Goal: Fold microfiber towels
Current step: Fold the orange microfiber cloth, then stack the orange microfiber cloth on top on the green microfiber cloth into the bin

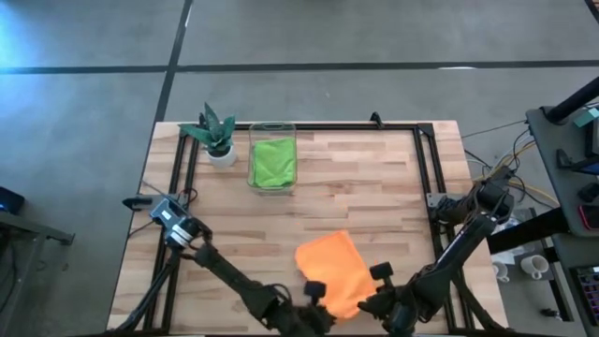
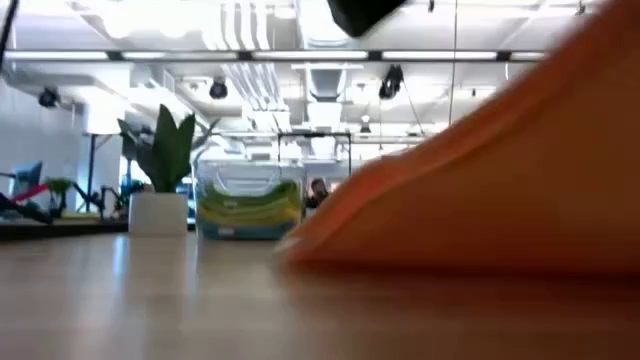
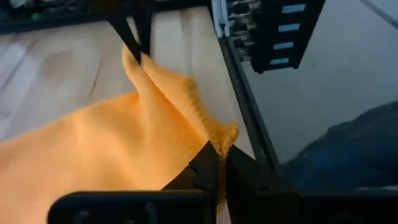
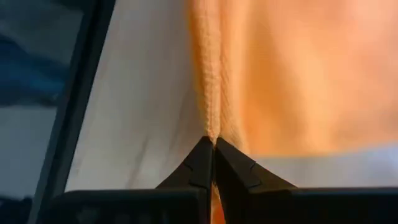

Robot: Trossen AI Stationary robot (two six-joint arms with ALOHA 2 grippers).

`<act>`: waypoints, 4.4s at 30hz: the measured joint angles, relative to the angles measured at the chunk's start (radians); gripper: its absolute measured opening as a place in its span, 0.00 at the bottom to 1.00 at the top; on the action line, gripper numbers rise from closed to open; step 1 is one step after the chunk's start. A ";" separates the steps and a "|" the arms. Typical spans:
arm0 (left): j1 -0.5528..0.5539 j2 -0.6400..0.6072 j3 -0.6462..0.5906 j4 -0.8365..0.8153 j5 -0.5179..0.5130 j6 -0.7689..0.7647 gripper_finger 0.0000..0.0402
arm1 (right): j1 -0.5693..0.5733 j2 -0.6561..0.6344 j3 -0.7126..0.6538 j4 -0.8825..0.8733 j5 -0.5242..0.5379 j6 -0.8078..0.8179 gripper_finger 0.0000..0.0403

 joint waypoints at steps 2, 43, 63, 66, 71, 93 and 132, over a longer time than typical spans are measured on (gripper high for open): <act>-0.004 -0.024 -0.007 -0.022 -0.039 -0.035 0.00 | -0.020 -0.005 0.047 -0.076 0.041 -0.026 0.02; 0.070 -0.210 -0.310 -0.430 -0.139 -0.471 0.00 | -0.490 -0.004 -0.151 0.311 0.202 -0.663 0.02; 0.071 -0.243 -0.320 -0.507 -0.181 -0.601 0.27 | -0.458 -0.035 -0.095 0.228 0.247 -0.635 0.36; 0.068 -0.284 -0.320 -0.600 -0.189 -0.635 0.27 | -0.416 -0.046 -0.102 0.222 0.178 -0.580 0.36; 0.063 -0.370 -0.323 -0.700 -0.219 -0.647 0.27 | -0.327 -0.046 -0.116 0.227 0.155 -0.460 0.35; 0.149 -0.241 -0.490 -0.374 -0.170 -0.624 0.27 | -0.333 -0.044 -0.337 0.437 0.054 -0.368 0.29; 0.149 -0.321 -0.484 -0.375 -0.065 -0.650 0.30 | -0.335 -0.114 -0.414 0.542 0.086 -0.262 0.02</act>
